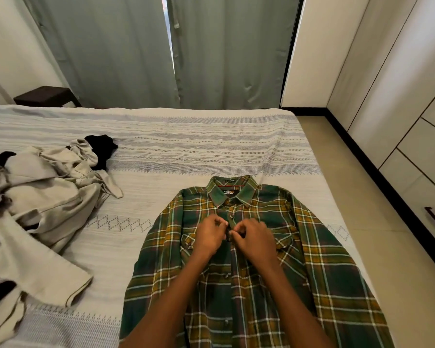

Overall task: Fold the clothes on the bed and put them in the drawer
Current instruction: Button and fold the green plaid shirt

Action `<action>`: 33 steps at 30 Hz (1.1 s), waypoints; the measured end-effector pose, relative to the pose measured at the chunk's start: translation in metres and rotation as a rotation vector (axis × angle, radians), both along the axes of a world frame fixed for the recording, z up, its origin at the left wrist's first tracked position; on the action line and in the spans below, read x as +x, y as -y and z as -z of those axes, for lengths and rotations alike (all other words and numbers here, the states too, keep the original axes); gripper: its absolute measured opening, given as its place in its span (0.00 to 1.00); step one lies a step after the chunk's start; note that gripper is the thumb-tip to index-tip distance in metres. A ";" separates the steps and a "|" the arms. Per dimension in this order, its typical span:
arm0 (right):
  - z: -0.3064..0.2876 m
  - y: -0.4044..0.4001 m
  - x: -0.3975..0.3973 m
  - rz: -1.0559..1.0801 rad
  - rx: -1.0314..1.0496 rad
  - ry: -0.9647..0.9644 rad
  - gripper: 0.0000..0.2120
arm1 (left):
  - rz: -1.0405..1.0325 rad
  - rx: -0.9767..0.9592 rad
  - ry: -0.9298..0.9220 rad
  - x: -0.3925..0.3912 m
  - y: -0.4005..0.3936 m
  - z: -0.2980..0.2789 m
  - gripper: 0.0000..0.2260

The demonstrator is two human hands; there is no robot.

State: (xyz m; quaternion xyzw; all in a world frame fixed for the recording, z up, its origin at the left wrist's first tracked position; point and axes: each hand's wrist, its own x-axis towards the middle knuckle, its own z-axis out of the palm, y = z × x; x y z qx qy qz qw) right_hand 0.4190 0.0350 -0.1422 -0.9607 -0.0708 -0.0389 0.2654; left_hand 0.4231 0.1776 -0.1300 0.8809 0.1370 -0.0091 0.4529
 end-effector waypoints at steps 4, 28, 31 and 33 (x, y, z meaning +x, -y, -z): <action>0.001 -0.001 -0.017 0.024 -0.230 -0.096 0.18 | 0.155 0.193 -0.133 -0.016 0.000 0.004 0.06; -0.025 -0.007 -0.036 0.077 0.008 -0.068 0.07 | -0.052 -0.349 -0.143 -0.033 0.008 -0.010 0.07; -0.021 -0.007 -0.038 0.076 0.062 -0.044 0.05 | -0.071 -0.417 -0.138 -0.034 0.008 -0.009 0.05; -0.019 -0.006 -0.038 0.050 0.086 -0.031 0.07 | -0.099 -0.460 -0.136 -0.035 0.008 -0.011 0.04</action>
